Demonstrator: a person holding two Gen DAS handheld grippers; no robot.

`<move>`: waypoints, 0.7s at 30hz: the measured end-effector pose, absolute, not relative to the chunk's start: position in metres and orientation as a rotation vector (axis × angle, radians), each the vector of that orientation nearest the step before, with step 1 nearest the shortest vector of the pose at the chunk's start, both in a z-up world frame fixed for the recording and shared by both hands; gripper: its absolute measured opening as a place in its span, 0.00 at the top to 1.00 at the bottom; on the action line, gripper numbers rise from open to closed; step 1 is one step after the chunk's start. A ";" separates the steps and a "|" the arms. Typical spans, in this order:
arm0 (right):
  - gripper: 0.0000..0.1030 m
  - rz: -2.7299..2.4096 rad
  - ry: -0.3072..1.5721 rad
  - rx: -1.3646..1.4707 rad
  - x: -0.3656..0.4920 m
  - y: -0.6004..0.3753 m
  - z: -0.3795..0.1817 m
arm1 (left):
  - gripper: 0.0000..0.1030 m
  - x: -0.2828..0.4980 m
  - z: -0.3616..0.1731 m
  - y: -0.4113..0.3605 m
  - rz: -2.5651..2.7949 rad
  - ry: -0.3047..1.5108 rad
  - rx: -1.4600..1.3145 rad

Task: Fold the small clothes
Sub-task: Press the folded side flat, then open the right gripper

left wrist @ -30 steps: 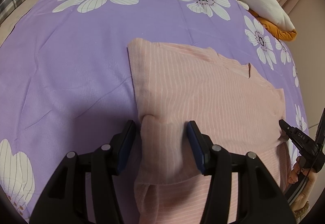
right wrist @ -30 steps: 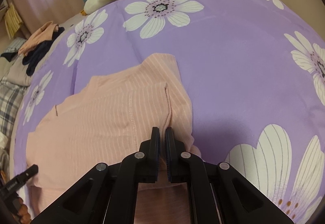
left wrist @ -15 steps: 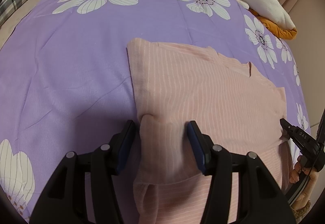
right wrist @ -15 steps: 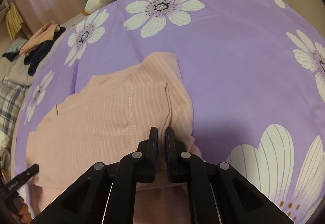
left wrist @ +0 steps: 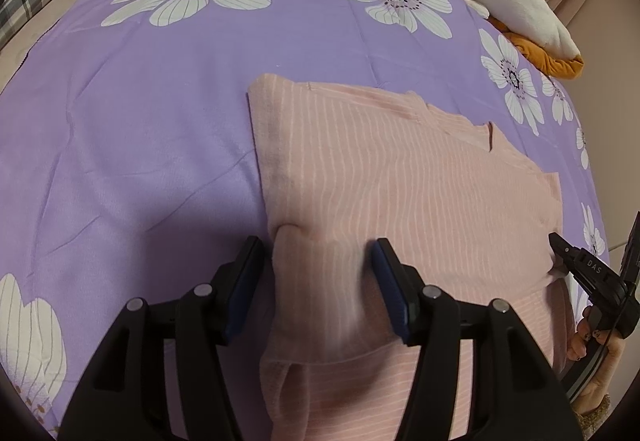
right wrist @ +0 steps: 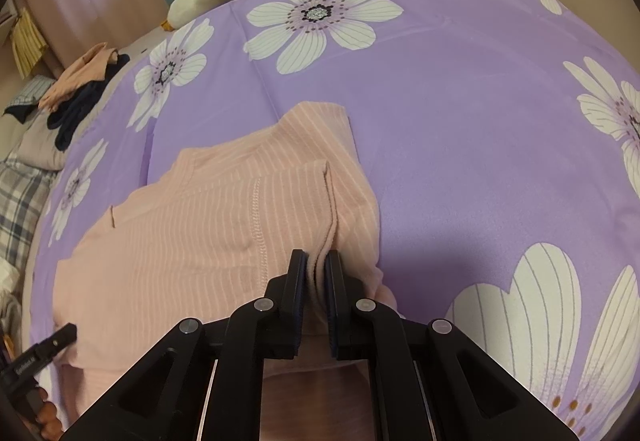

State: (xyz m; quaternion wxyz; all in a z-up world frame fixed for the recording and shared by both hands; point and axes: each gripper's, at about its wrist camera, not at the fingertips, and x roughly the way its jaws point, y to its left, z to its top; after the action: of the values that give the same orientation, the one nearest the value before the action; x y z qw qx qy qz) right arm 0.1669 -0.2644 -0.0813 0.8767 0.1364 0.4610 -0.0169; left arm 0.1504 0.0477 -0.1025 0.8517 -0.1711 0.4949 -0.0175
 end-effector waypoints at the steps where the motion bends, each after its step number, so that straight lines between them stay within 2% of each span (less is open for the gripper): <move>1: 0.94 -0.035 0.961 0.286 0.167 -0.265 -0.081 | 0.45 0.150 -0.103 0.048 -0.038 1.042 -0.361; 11: 0.94 -0.025 0.956 0.313 0.168 -0.268 -0.083 | 0.44 0.151 -0.102 0.047 -0.041 1.041 -0.362; 15: 0.94 -0.020 0.951 0.317 0.166 -0.268 -0.083 | 0.33 0.149 -0.101 0.044 -0.058 1.045 -0.363; 18: 0.94 -0.009 0.944 0.307 0.164 -0.268 -0.080 | 0.30 0.145 -0.098 0.039 -0.058 1.037 -0.342; 20: 0.90 0.003 0.945 0.303 0.163 -0.268 -0.077 | 0.30 0.139 -0.093 0.037 -0.058 1.035 -0.330; 21: 0.84 0.010 0.944 0.308 0.161 -0.269 -0.074 | 0.30 0.135 -0.089 0.037 -0.062 1.025 -0.333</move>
State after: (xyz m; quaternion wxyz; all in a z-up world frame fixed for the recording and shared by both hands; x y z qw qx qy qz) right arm 0.1614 -0.2687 -0.0745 0.8792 0.1477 0.4530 0.0049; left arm 0.1351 0.0368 -0.0891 0.8578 -0.1583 0.4880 -0.0297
